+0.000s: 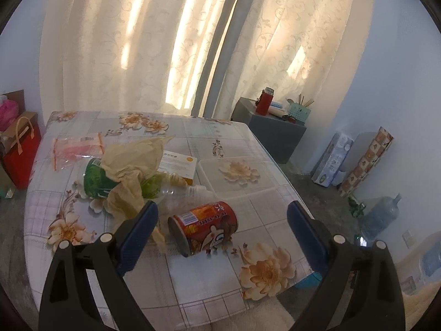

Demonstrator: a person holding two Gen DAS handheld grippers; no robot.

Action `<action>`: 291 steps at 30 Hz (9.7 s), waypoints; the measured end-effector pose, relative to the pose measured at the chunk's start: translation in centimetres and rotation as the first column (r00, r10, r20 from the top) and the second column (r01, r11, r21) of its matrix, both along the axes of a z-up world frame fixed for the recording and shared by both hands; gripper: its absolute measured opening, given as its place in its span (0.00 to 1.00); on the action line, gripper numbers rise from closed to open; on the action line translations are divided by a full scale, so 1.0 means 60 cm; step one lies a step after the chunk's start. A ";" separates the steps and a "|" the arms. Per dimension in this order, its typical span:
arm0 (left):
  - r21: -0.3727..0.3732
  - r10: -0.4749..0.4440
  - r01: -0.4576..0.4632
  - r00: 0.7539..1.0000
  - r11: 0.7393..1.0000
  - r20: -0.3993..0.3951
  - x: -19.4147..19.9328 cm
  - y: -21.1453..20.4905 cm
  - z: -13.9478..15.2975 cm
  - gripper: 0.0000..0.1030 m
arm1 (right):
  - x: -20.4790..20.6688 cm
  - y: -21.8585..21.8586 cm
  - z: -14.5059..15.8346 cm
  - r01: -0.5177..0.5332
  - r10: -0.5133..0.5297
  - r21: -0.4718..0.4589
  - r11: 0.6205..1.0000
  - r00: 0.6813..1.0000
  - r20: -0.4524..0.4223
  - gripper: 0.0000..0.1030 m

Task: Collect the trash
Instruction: 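Return both grippers to the table, then grasp the crumpled tan paper with the left gripper and lift it, then grasp the red snack can with the right gripper while the left holds the paper, then carry the paper and can with both grippers over the blue wastebasket, then open the left gripper to drop the paper while the right drops the can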

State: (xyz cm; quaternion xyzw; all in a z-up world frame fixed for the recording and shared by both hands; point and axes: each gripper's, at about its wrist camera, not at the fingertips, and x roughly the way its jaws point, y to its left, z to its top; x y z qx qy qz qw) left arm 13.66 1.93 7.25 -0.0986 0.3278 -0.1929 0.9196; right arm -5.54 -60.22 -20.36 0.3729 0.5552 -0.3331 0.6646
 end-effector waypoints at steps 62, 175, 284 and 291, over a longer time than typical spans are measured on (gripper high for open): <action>0.525 -0.395 0.275 0.910 0.805 0.130 0.127 0.077 -0.122 0.89 | 0.305 0.693 0.335 -0.722 0.583 -0.078 0.687 0.484 0.653 0.92; 0.220 0.189 -0.153 0.970 0.963 -0.151 -0.012 0.170 -0.220 0.11 | 0.390 0.860 0.382 -0.777 0.874 -0.403 0.484 0.402 0.274 0.92; 0.067 -0.414 0.580 0.653 0.812 -0.635 0.122 -0.935 -0.458 0.62 | -0.044 0.006 0.047 0.097 -0.118 0.090 0.991 0.955 0.271 0.89; 0.024 -0.458 0.577 0.674 0.817 -0.579 0.110 -0.886 -0.394 0.64 | -0.031 -0.007 0.021 0.114 -0.139 0.106 0.988 0.953 0.269 0.90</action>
